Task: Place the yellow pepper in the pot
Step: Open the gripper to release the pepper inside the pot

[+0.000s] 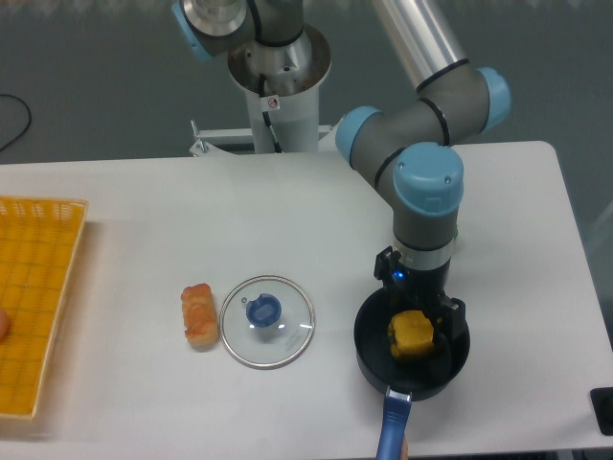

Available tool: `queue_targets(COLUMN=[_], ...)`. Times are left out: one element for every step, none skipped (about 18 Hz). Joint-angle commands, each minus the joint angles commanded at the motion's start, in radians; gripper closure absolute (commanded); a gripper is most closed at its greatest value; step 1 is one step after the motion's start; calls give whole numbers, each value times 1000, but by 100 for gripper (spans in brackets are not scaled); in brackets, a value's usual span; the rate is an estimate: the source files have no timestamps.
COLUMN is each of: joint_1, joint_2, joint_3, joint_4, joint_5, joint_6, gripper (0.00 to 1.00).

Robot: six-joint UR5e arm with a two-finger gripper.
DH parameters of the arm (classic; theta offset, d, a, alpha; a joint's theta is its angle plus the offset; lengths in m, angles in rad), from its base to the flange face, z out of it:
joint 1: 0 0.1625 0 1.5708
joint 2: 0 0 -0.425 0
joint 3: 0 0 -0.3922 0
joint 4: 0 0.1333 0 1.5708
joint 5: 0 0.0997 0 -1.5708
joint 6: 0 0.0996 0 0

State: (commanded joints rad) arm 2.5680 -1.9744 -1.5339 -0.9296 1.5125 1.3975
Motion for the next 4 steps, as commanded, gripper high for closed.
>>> queue_targets(joint_1=[-14,-25,-34,-43], joint_2=[15,34,54,72], joint_3=[-3,-6,-11,-12], joint_4=[-2,-3,-14,-34], joint_5=[0,-2,-2,-2], joint_6=[0,0,0,0], gripper=[0,0,0,0])
